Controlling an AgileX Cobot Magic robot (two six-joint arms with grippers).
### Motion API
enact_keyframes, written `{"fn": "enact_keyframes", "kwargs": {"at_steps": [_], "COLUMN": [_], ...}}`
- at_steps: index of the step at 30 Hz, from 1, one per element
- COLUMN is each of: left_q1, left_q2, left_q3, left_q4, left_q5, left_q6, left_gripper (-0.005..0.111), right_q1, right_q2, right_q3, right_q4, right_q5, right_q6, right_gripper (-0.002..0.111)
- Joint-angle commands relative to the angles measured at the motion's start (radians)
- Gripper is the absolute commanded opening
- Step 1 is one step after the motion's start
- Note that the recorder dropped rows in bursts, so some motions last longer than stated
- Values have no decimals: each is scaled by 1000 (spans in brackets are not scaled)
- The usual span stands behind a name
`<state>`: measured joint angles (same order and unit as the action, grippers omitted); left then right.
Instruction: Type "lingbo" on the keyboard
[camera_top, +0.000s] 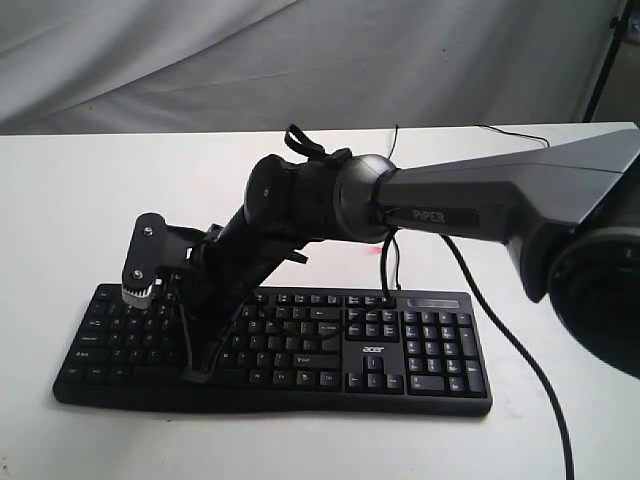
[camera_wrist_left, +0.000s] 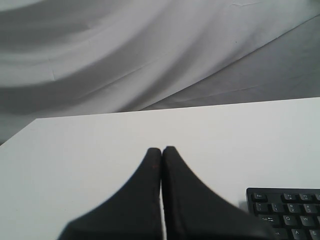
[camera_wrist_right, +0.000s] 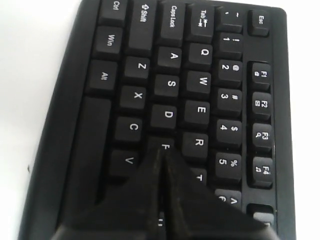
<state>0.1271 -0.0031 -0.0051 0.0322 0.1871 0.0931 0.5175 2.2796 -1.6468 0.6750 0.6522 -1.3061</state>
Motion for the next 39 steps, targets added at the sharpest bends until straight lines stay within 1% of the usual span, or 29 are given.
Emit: {"fn": "enact_keyframes", "kwargs": {"at_steps": [1, 39], "left_q1": [-4, -4], "left_q2": [3, 3], "left_q3": [5, 5], "left_q4": [-1, -1], "left_q5": [-4, -4], "left_q6": [-3, -3], "left_gripper": [1, 1], "right_q1": [2, 2], "right_q2": [3, 27], "right_q3": [-7, -7], "right_q4": [-4, -4], "right_q5": [11, 13], "right_q6": [-5, -16], "right_gripper": [0, 0]}}
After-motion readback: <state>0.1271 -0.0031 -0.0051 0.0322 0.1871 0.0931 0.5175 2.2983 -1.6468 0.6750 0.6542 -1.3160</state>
